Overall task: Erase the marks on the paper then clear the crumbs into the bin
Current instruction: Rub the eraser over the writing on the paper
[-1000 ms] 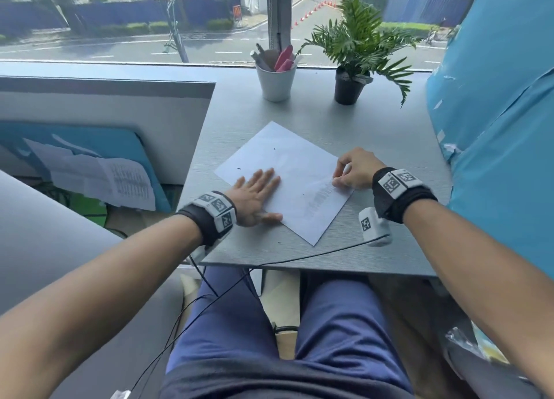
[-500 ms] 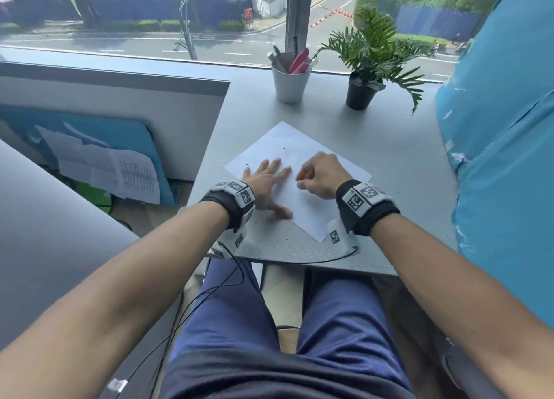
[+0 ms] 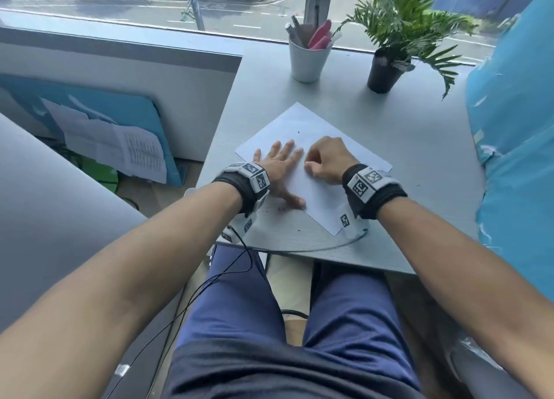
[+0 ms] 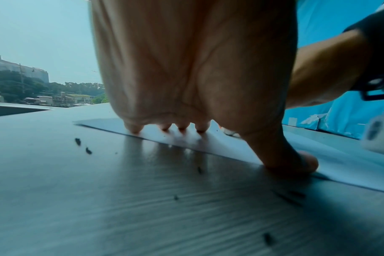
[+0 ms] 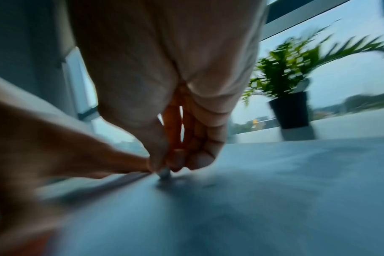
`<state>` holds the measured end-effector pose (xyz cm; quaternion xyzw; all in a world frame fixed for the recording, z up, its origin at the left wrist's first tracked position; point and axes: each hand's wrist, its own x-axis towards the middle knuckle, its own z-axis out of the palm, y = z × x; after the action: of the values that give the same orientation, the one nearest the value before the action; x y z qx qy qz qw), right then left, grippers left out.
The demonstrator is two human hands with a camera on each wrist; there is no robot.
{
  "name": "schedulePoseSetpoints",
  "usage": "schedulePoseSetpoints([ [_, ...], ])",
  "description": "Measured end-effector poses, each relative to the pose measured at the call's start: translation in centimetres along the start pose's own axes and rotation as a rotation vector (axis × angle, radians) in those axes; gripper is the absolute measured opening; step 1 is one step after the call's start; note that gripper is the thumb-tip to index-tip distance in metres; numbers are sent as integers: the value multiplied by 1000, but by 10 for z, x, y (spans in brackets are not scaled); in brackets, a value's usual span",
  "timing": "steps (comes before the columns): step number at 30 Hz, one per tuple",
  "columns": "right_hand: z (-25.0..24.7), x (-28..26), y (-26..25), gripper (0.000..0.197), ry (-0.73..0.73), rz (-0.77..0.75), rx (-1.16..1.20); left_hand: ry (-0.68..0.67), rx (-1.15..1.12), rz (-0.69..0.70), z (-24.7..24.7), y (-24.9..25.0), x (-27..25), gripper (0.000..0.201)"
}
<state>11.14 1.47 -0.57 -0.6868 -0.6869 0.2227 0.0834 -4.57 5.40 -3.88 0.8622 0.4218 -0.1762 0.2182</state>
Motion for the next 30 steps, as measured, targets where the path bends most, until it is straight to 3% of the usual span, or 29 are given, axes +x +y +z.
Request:
schedulePoseSetpoints([
  [3,12,-15,-13,11,-169,-117,-47,-10,5,-3,-1,0,1,140],
  [7,-5,-10,5,14,7,-10,5,-12,6,-17,-2,2,0,139],
  [11,10,-28,-7,10,-133,-98,5,-19,31,-27,-3,2,0,139],
  [15,-6,-19,10,14,55,25,29,-27,29,-41,-5,6,-3,138],
  [19,9,-36,1,10,-90,-69,13,-27,36,-32,-4,4,-2,138],
  [23,-25,-35,44,5,132,157,53,-22,23,-5,-6,2,-6,135],
  [28,-13,-54,66,7,130,272,-90,-22,186,-24,-11,10,-13,125],
  [30,-11,-53,65,7,174,295,-92,52,285,67,-6,30,-19,112],
])
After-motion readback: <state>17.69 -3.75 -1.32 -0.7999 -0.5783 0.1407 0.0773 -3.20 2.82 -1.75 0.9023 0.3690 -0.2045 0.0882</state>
